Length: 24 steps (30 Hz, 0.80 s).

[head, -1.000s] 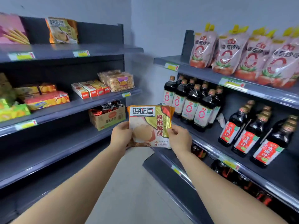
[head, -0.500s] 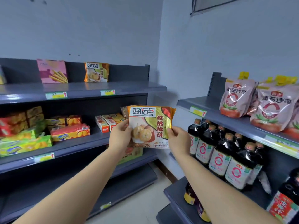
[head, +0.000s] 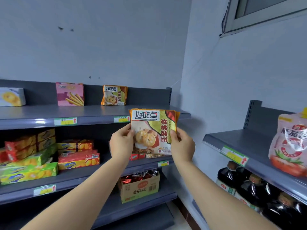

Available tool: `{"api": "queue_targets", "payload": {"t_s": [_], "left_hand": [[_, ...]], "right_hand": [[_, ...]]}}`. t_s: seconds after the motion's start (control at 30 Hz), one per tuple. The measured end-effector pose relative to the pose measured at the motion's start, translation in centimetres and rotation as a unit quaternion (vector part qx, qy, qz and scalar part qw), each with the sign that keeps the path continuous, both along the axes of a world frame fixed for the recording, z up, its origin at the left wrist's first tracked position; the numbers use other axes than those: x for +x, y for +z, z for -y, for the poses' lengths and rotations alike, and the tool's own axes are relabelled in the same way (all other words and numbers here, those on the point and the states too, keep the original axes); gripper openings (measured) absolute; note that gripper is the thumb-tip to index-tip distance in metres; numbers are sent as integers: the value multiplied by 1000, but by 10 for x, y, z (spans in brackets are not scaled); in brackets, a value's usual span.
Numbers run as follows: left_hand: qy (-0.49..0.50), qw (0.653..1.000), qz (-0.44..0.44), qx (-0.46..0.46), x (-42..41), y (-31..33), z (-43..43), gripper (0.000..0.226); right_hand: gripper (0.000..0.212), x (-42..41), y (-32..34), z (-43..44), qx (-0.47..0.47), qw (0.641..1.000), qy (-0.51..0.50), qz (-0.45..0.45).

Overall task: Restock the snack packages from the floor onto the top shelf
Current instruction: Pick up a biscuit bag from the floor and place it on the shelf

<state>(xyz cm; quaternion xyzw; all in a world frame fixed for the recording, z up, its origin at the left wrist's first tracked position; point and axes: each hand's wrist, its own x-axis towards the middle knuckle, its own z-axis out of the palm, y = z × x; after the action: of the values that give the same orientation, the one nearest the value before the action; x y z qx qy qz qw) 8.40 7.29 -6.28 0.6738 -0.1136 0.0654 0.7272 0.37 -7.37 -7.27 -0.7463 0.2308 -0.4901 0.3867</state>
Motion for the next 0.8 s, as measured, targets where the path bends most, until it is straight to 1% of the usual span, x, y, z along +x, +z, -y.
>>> {"api": "queue_targets", "payload": {"t_s": [0.17,0.43,0.57,0.8], "left_hand": [[5,1000,28,6,59,18,10,30],[4,998,62,0,154,48,29,33],[27,998,61,18,200,52,41,32],[70,996,45,19,274,54,65,30]], "right_hand": [[23,64,17,18,-24,1000,2,5],[21,165,46,43,-12,1000,19,0],[21,210,51,57,-15,999,25,-17],[16,297,58,89,-27,996,78,-43]]}}
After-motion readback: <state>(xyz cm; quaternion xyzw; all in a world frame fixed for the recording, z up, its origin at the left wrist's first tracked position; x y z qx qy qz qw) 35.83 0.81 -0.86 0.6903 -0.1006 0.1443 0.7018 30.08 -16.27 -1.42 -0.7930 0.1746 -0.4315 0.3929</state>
